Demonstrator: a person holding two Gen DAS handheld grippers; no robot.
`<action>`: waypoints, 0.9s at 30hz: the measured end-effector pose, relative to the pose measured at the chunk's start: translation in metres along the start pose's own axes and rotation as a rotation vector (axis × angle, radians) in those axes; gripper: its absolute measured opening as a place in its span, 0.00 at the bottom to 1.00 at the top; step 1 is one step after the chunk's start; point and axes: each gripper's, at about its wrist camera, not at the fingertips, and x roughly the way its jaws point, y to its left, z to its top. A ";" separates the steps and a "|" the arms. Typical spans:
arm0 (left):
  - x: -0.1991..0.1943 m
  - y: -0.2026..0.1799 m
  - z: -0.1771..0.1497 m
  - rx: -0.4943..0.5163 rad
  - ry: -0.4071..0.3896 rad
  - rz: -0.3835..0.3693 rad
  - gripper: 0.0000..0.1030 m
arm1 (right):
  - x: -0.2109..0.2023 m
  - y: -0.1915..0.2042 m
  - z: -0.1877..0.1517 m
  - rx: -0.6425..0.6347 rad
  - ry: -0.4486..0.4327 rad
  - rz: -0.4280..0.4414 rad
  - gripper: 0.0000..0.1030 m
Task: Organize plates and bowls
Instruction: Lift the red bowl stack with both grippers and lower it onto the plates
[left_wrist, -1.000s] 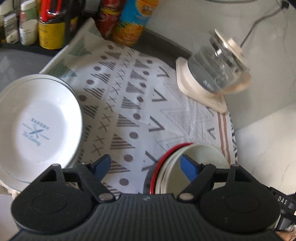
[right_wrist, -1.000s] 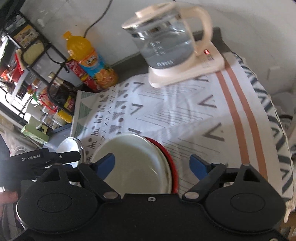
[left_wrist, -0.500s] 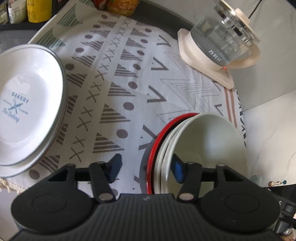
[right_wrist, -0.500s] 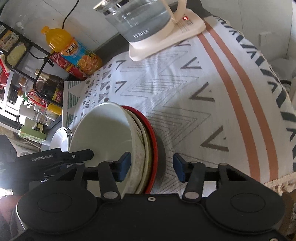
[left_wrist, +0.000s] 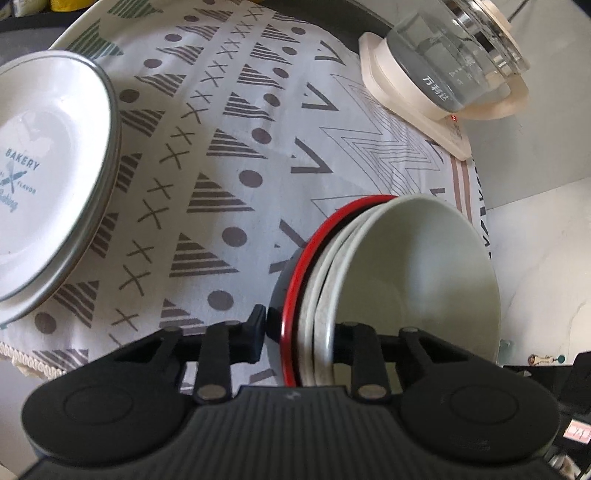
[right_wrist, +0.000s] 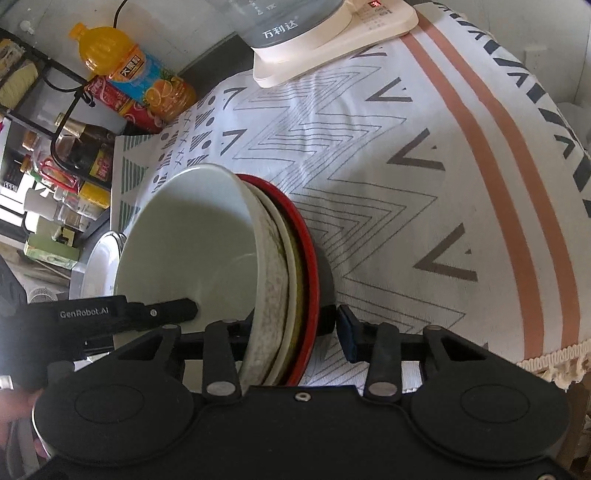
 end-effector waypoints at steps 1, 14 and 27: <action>0.000 0.000 0.000 0.004 0.001 -0.002 0.26 | 0.000 0.000 0.000 0.004 -0.002 0.000 0.37; -0.020 0.019 0.025 0.000 -0.021 -0.045 0.26 | -0.002 0.034 0.013 0.014 -0.054 0.003 0.37; -0.065 0.051 0.066 0.028 -0.075 -0.066 0.26 | 0.003 0.103 0.025 -0.007 -0.095 0.006 0.37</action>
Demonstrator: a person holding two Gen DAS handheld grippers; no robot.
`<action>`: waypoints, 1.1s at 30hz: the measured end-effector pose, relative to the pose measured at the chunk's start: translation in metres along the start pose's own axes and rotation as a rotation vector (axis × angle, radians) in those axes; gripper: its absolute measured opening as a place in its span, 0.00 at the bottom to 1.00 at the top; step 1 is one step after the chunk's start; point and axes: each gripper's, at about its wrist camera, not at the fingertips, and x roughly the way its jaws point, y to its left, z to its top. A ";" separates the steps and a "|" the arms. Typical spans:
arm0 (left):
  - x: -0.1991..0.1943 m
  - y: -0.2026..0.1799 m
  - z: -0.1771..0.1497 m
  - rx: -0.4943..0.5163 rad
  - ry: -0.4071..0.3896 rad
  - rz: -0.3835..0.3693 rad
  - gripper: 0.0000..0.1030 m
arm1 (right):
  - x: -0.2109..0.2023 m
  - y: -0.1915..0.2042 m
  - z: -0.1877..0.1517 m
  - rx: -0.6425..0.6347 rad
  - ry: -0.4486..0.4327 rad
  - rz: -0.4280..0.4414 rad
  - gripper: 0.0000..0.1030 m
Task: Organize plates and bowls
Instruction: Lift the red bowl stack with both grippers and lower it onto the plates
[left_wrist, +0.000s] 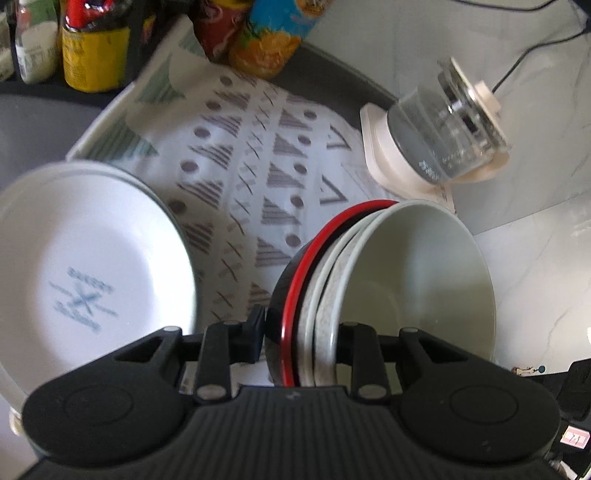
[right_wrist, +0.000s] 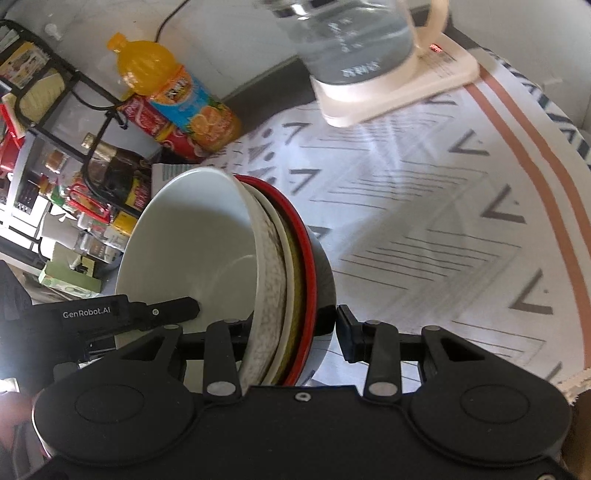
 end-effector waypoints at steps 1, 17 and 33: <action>-0.004 0.004 0.003 -0.002 -0.004 -0.002 0.26 | 0.001 0.006 0.001 -0.008 -0.001 0.001 0.37; -0.052 0.086 0.037 -0.027 -0.029 0.010 0.26 | 0.044 0.098 0.005 -0.067 0.023 0.026 0.37; -0.062 0.155 0.046 -0.019 0.039 0.046 0.26 | 0.092 0.142 -0.032 -0.041 0.094 0.020 0.37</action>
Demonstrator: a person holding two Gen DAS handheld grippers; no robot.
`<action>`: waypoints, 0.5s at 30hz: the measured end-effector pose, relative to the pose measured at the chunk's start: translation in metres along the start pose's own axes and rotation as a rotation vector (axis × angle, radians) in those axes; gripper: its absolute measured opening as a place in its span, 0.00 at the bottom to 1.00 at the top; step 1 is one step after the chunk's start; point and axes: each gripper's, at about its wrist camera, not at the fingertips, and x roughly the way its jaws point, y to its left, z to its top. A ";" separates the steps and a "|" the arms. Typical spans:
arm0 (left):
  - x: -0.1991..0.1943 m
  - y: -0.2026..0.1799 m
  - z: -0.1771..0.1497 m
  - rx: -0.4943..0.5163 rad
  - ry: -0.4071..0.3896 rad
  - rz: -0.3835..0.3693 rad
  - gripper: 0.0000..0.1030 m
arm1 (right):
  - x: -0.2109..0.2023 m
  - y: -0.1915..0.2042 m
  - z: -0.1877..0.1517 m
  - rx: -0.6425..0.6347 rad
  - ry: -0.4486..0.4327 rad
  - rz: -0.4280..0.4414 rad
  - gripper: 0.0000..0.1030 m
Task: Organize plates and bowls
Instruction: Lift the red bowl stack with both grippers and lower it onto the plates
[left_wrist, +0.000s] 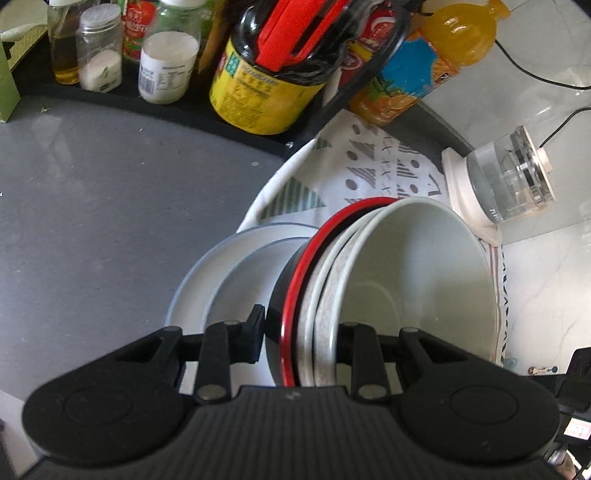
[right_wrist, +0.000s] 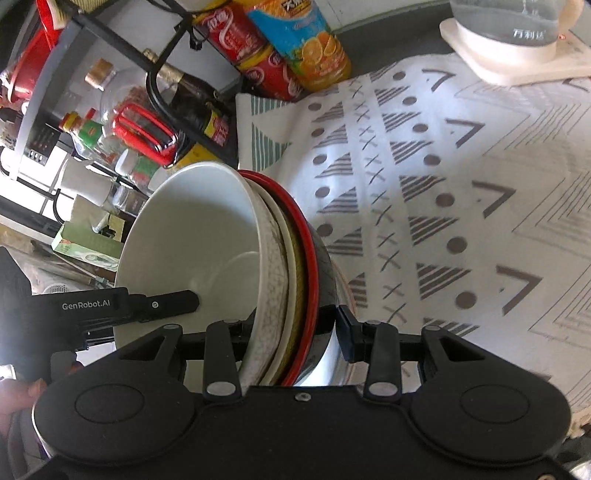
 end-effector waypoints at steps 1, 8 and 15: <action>0.000 0.003 0.000 0.002 0.005 0.000 0.26 | 0.001 0.001 -0.002 0.002 0.002 -0.001 0.37; 0.001 0.016 0.005 0.016 0.032 0.010 0.26 | 0.012 0.010 -0.010 0.031 0.018 -0.008 0.37; 0.004 0.024 0.004 0.018 0.065 0.006 0.27 | 0.017 0.011 -0.019 0.073 0.016 -0.020 0.37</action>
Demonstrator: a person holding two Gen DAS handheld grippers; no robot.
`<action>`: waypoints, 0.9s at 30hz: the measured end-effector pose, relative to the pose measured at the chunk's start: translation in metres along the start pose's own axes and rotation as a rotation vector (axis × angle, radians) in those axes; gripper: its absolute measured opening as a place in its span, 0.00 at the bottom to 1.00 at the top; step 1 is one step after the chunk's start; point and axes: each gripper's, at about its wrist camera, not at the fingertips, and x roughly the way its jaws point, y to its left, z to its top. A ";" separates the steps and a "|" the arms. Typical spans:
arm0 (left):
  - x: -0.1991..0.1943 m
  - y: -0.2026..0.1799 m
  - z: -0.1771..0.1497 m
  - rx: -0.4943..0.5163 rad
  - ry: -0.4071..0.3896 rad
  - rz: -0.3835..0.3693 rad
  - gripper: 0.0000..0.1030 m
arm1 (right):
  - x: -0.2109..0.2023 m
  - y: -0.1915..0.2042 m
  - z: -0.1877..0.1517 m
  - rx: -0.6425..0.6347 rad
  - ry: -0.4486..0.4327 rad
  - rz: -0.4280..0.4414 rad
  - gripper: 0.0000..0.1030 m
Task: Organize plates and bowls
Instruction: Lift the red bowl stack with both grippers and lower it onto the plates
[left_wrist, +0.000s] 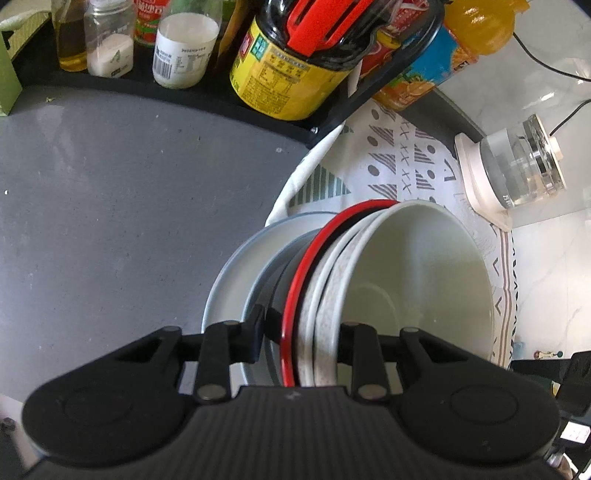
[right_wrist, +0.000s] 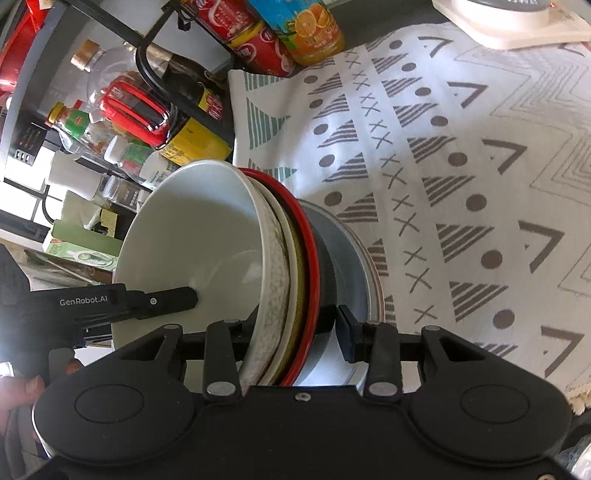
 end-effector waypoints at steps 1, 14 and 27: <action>0.001 0.001 0.000 0.002 0.008 -0.001 0.27 | 0.000 -0.001 -0.001 0.009 -0.001 -0.003 0.37; 0.002 0.005 -0.002 0.062 0.010 -0.037 0.27 | 0.000 -0.002 -0.010 0.044 -0.056 -0.011 0.38; -0.018 0.004 -0.002 0.122 -0.074 -0.012 0.68 | -0.033 -0.006 -0.014 0.025 -0.176 -0.079 0.70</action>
